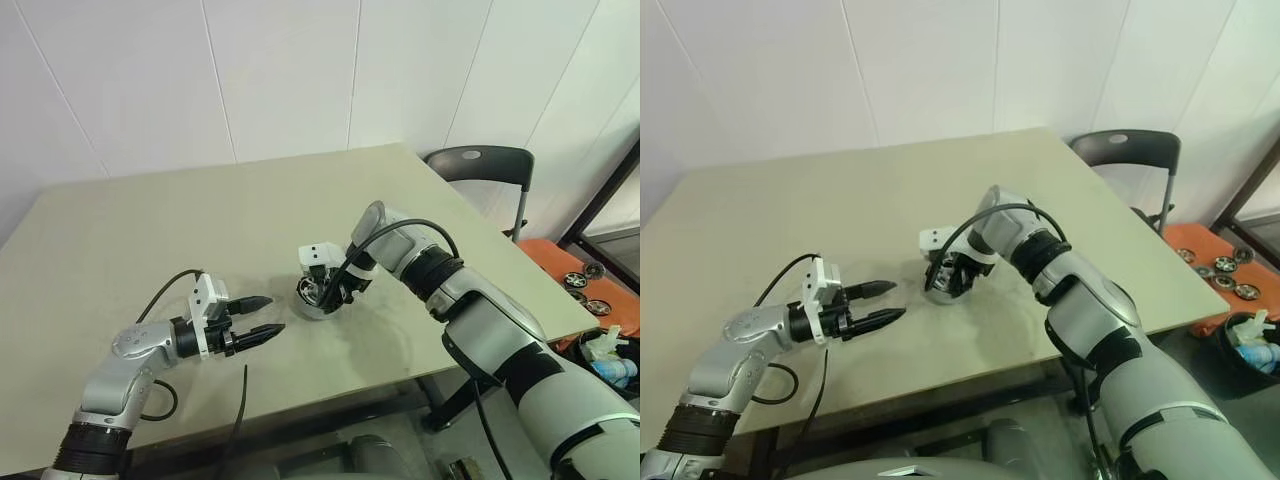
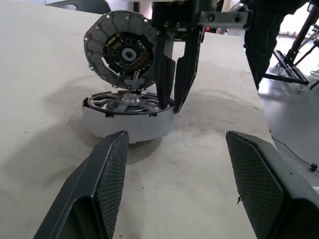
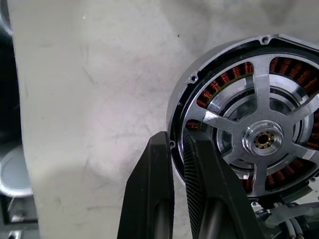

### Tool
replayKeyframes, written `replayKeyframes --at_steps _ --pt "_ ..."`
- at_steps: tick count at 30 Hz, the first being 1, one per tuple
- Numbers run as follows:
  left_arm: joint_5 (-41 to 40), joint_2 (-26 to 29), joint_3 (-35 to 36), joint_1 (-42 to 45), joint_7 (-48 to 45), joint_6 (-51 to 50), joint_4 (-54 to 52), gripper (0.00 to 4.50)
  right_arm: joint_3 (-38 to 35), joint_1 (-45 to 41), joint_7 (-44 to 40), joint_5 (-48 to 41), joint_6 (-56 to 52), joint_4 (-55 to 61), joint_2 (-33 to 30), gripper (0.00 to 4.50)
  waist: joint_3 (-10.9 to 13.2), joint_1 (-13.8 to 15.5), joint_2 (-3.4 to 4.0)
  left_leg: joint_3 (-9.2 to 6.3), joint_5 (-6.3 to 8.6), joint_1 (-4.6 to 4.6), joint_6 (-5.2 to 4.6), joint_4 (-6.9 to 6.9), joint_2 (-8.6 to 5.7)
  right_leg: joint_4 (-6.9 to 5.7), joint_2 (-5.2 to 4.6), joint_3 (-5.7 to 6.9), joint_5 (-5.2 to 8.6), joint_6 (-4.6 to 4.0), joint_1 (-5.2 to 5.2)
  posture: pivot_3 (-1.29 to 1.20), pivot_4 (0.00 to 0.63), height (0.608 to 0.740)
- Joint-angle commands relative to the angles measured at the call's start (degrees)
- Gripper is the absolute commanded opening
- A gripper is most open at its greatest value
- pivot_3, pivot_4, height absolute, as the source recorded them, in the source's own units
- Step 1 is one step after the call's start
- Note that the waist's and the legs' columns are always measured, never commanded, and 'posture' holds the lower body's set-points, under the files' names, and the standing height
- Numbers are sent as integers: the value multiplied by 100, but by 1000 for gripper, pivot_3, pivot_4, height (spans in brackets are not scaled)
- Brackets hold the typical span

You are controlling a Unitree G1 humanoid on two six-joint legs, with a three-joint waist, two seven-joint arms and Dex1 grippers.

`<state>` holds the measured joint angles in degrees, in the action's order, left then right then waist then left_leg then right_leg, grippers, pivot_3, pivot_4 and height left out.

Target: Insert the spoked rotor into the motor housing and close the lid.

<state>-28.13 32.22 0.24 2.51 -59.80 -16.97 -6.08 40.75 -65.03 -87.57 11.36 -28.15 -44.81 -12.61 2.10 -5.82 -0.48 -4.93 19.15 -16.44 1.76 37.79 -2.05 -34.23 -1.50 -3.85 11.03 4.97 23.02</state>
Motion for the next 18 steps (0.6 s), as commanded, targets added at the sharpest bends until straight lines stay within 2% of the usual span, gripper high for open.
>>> replayKeyframes --at_steps 1,4,6,11,18 --pt "-96 9 136 35 5 64 -237 3317 -52 155 71 46 71 -117 218 1057 1 -41 1 0 0 -3 1 -2 0 0 0 0 0 0 -4 0 0 740" --pt "-98 18 145 32 -2 57 -236 3317 -54 74 -148 73 -441 -141 343 1804 0 -59 1 -4 0 8 0 -13 0 -1 3 1 0 0 -13 0 0 740" --pt "-94 19 142 55 -6 49 -220 3317 -97 60 -220 67 -568 -51 381 1804 1 -63 1 -7 0 9 0 -13 1 -4 6 2 0 0 -11 0 0 740" --pt "-91 33 150 104 -29 51 -175 3317 138 307 -432 10 -350 974 -24 1804 -1 -13 -1 -10 0 -1 0 -13 -2 -1 2 2 -1 2 26 0 0 740" --pt "-60 10 125 219 -57 63 -92 3317 111 147 -493 -139 -429 1388 -156 1804 -6 23 -10 -8 0 -9 0 -67 -5 11 -5 0 -4 12 57 0 0 740"
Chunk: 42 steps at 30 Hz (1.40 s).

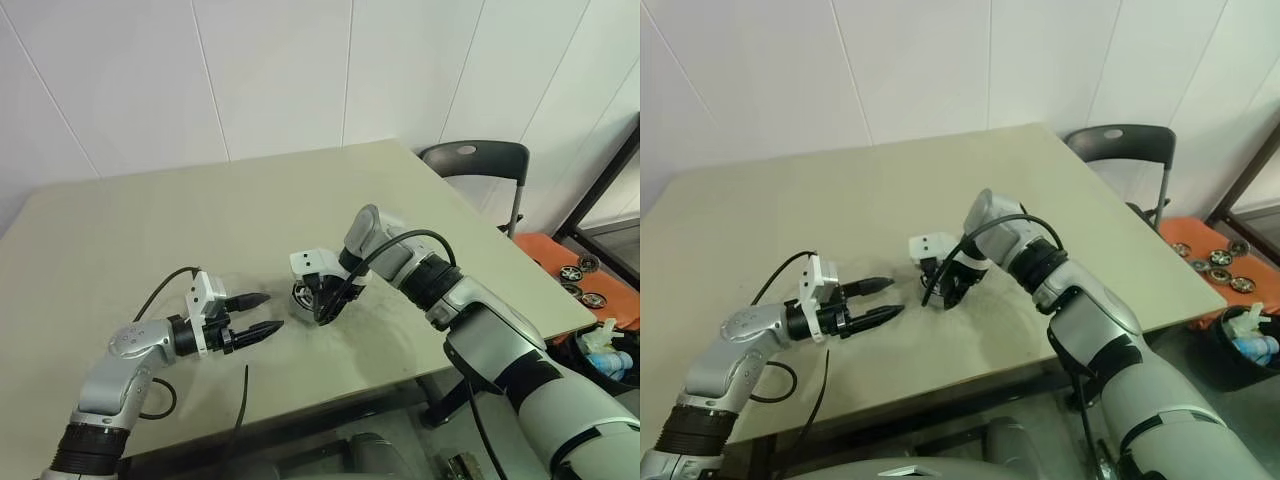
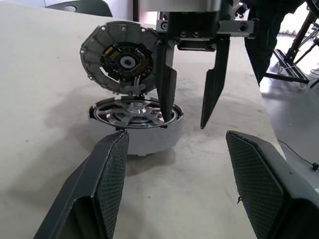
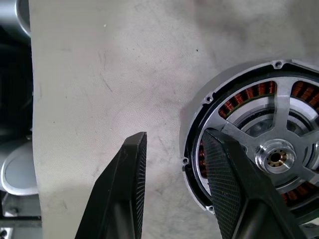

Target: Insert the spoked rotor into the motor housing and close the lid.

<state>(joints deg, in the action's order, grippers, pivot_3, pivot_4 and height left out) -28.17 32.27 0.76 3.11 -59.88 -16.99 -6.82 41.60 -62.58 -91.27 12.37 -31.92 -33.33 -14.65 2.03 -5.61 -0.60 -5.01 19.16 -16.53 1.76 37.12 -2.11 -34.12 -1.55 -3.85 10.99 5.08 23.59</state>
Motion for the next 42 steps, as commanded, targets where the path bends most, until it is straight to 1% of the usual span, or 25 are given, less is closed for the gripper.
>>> replayKeyframes --at_steps 1,3,5,7,9,16,20,26,32,34,35,36,37,38,40,42 --pt "-50 -1 66 171 -49 68 -8 3317 -17 -114 -114 -194 30 265 52 1804 2 1 3 0 0 -3 0 -6 1 0 1 1 -2 6 7 0 0 740" --pt "-42 -12 52 181 -58 79 6 3317 -56 -142 96 -18 414 295 35 1804 2 1 3 -1 0 -21 0 -9 1 -2 3 1 -7 11 26 0 0 740" --pt "-38 -23 45 181 -60 85 6 3317 38 -124 546 307 1212 339 -109 1804 2 0 3 0 -1 -51 0 -4 1 -4 2 1 -9 12 53 0 0 740" --pt "-38 -32 48 177 -62 87 6 3317 93 -72 735 480 1636 391 -213 1804 2 16 3 -1 -2 -86 2 7 0 -7 -1 1 -14 8 87 0 0 740" --pt "-35 -39 52 185 -65 83 12 3317 94 -59 786 547 1824 361 -237 1804 2 25 3 -1 -2 -91 3 7 -3 -3 -6 1 -25 -11 88 0 0 740" --pt "-23 -75 58 161 -44 117 12 3317 205 -27 1204 989 2757 277 -386 1804 3 15 4 3 -3 -92 2 13 -7 1 -9 0 -24 -10 84 0 0 740" --pt "-16 -86 68 145 -39 130 17 3317 221 -37 1262 1162 3210 243 -505 1804 4 16 4 2 -5 -90 5 19 -6 -2 -2 0 -17 -13 83 0 0 740" --pt "-14 -103 72 150 -14 143 19 3317 244 -42 1004 1353 4048 238 -936 1804 7 18 8 4 -5 -91 5 16 -5 2 -1 0 -20 -14 83 0 0 740" --pt "-23 -93 74 169 -23 146 33 3317 99 -54 912 1337 4162 270 -992 1804 8 23 9 3 -5 -91 5 6 -5 6 -3 -1 -31 -29 85 0 0 740" --pt "-29 -86 84 181 -33 149 48 3317 -73 -70 631 1073 3992 410 -1032 1804 9 25 10 3 -5 -91 5 7 -5 6 -3 0 -30 -32 85 0 0 740" --pt "-32 -82 91 179 -38 150 50 3317 -221 -82 369 823 3781 498 -1047 1804 10 26 10 4 -5 -91 5 8 -5 6 -3 0 -30 -32 85 0 0 740" --pt "-34 -80 94 176 -40 151 50 3317 -278 -99 117 377 3451 667 -1126 1804 11 27 11 4 -5 -91 5 9 -5 5 -4 -1 -30 -32 84 0 0 740" --pt "-36 -79 93 170 -39 148 44 3317 -154 -162 -33 -294 2978 923 -1343 1804 11 31 11 4 -5 -92 5 9 -5 6 -4 0 -31 -31 84 0 0 740" --pt "-40 -76 97 162 -41 145 36 3317 -34 -233 -104 -785 2652 1097 -1542 1804 13 50 13 1 -5 -93 5 10 -4 6 -4 0 -31 -31 84 0 0 740" --pt "-52 -58 114 136 -51 140 23 3317 155 -474 -123 -1991 1833 1418 -2023 1804 26 147 24 0 -5 -94 5 10 -4 10 -9 0 -30 -34 84 0 0 740" --pt "-62 -36 138 115 -70 138 31 3317 341 -747 -123 -3122 1110 1618 -2508 1804 34 177 33 4 -5 -95 5 11 -5 14 -13 -1 -23 -45 84 0 0 740"
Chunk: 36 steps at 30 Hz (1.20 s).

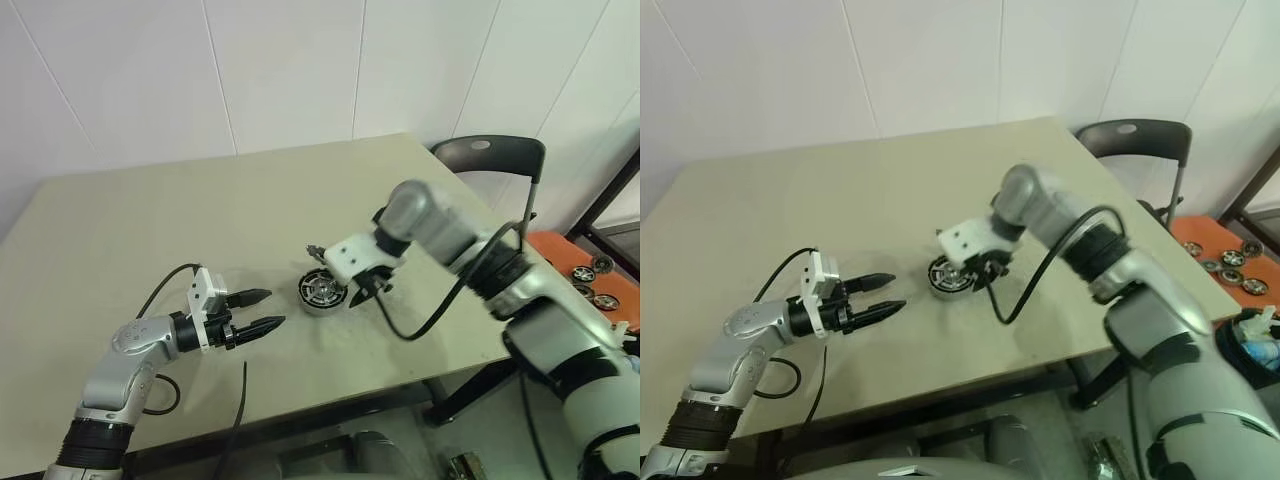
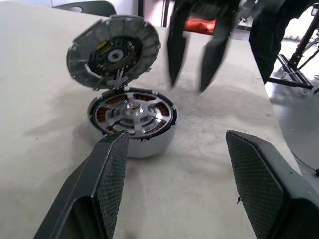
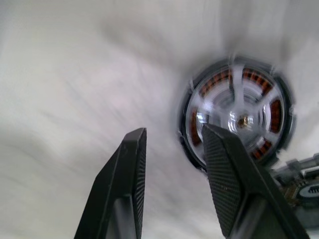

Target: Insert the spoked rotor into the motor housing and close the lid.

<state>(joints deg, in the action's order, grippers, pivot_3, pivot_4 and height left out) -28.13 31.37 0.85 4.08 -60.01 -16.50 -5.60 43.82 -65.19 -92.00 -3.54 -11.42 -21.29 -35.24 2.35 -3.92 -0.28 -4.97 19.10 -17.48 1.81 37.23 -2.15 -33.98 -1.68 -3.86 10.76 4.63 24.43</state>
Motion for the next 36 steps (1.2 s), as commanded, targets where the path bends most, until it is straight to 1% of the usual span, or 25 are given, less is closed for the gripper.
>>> replayKeyframes --at_steps 1,3,5,7,8,10,11,12,13,14,16,21,27,33,36 --pt "-69 68 137 14 -69 86 -83 3317 228 -605 -50 -1958 -1149 366 -673 1804 5 17 2 0 0 0 0 -1 0 1 0 0 1 1 0 0 0 740" --pt "-68 83 141 14 -84 76 -76 3317 426 -787 -50 -2490 -1352 179 -947 1804 6 21 -1 0 0 1 -1 -2 0 2 5 3 13 19 -1 0 0 740" --pt "-62 97 145 24 -113 80 -54 3317 417 -930 -50 -2644 -1300 -374 -921 1804 7 2 -2 7 1 1 -1 -3 0 5 7 4 16 22 -3 0 0 740" --pt "-56 106 141 93 -125 58 -38 3317 -246 -1136 15 -2189 -943 -1872 -371 1804 9 -32 -8 24 1 6 -1 -1 1 7 10 2 17 23 -7 0 0 740" --pt "-59 115 146 118 -131 48 -41 3317 -587 -1233 218 -2057 -759 -2544 -112 1804 10 -44 -9 35 1 9 -2 0 3 5 11 -2 16 22 -8 0 0 740" --pt "-68 138 168 136 -145 40 -55 3317 -1298 -1314 806 -2054 -425 -3470 301 1804 13 -27 -11 46 -1 10 -3 8 3 -1 14 -5 10 12 -9 0 0 740" --pt "-77 159 184 130 -158 37 -67 3317 -1551 -1277 1022 -1983 -218 -3753 437 1448 13 -16 -11 45 -1 10 -3 10 4 -2 16 -5 8 12 -9 0 0 740" --pt "-90 186 204 124 -168 21 -88 3317 -1738 -1180 1247 -1841 31 -3968 535 1252 12 -9 -11 39 -1 9 -3 9 5 -3 15 -4 5 12 -9 0 0 740" --pt "-103 217 222 120 -177 4 -110 3317 -1893 -1042 1367 -1712 337 -4082 604 937 12 1 -12 35 -1 7 -3 6 5 -3 14 -3 -11 0 -6 0 0 740" --pt "-118 255 244 112 -190 -11 -134 3317 -2064 -906 1441 -1628 582 -4153 672 593 12 9 -11 30 0 3 -3 4 4 0 13 0 -16 7 -6 0 0 740" --pt "-166 332 304 109 -211 -53 -179 3317 -2348 -682 1554 -1538 623 -4265 788 22 11 7 -14 28 1 -2 -4 -1 3 4 10 1 -16 11 -4 0 0 740" --pt "-258 497 435 139 -291 -132 -191 3317 -2952 -257 1475 -1487 -105 -4336 952 22 17 1 -3 20 2 -9 -6 -2 2 12 2 -4 -17 12 1 0 0 740" --pt "-232 600 404 276 -386 -182 -88 3317 -3496 333 1389 -1580 -576 -3635 1095 22 17 -13 -4 23 2 -1 -6 1 2 -3 10 -5 -16 12 0 0 0 740" --pt "-196 533 295 409 -390 -190 -25 3317 -3534 844 1618 -1388 -1056 -2993 1291 22 16 -8 -6 28 1 2 -6 8 3 -12 15 -4 -17 12 -2 0 0 740" --pt "-180 499 257 440 -391 -179 8 3317 -3557 926 1965 -1254 -1106 -2966 1474 22 15 -13 -6 28 2 1 -6 9 2 -9 13 -5 -17 12 -3 0 0 740"
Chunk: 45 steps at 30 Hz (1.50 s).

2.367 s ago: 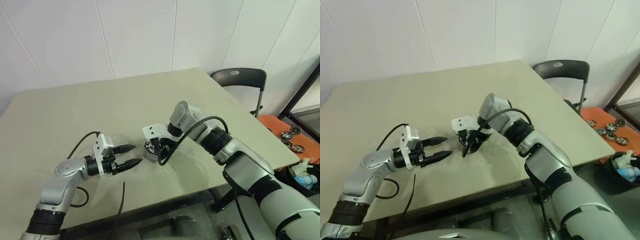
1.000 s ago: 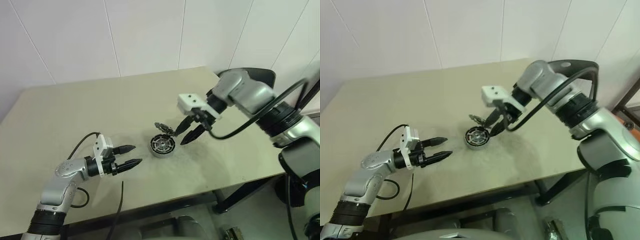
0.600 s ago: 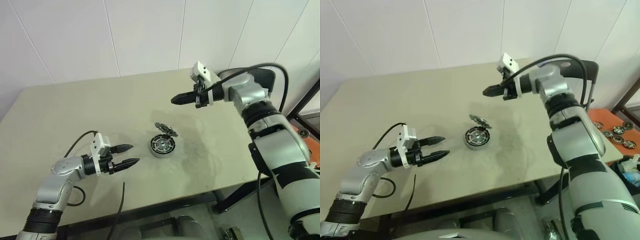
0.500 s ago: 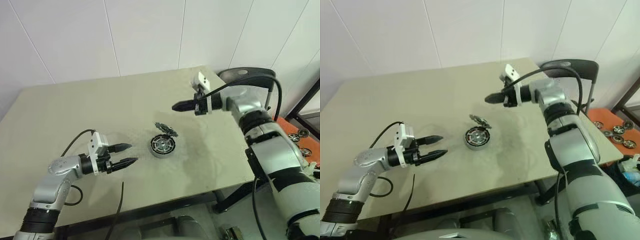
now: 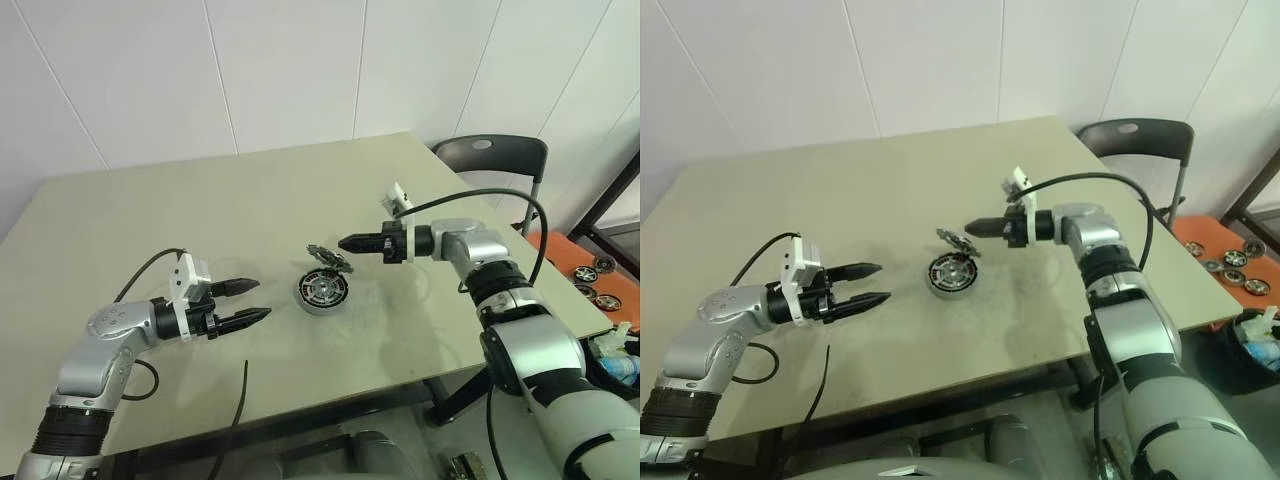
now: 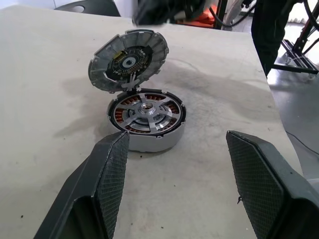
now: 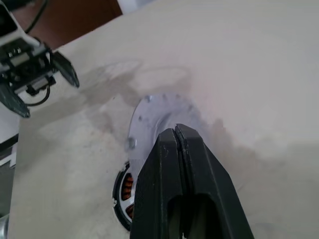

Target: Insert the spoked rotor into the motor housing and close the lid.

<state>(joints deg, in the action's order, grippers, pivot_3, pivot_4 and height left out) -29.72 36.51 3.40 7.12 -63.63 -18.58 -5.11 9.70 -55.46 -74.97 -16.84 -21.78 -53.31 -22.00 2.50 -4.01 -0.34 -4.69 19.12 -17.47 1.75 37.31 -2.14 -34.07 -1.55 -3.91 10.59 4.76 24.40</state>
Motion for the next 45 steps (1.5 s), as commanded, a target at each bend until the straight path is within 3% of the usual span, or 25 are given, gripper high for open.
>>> replayKeyframes --at_steps 1,12,40,45 --pt "-21 -29 -9 135 -24 28 -47 3317 -154 -30 303 98 -93 250 202 22 0 -3 1 -1 0 0 0 0 0 1 0 -1 0 0 0 0 0 740" --pt "-33 -154 -27 9 10 30 -110 3317 -223 42 1031 491 157 -133 775 22 -1 -8 -2 -5 0 2 0 -1 0 -1 -1 -2 -1 -1 0 0 0 740" --pt "-38 -65 78 -57 31 26 -133 3317 3 597 1259 1164 584 -354 1299 22 -16 -15 -15 -7 0 17 0 5 0 -6 3 -2 1 -1 -41 0 0 740" --pt "-48 -61 79 -49 47 30 -141 3317 -201 465 1019 905 733 -80 1351 22 -15 -17 -13 -5 0 18 0 6 0 -6 4 -2 1 -1 -47 0 0 740"
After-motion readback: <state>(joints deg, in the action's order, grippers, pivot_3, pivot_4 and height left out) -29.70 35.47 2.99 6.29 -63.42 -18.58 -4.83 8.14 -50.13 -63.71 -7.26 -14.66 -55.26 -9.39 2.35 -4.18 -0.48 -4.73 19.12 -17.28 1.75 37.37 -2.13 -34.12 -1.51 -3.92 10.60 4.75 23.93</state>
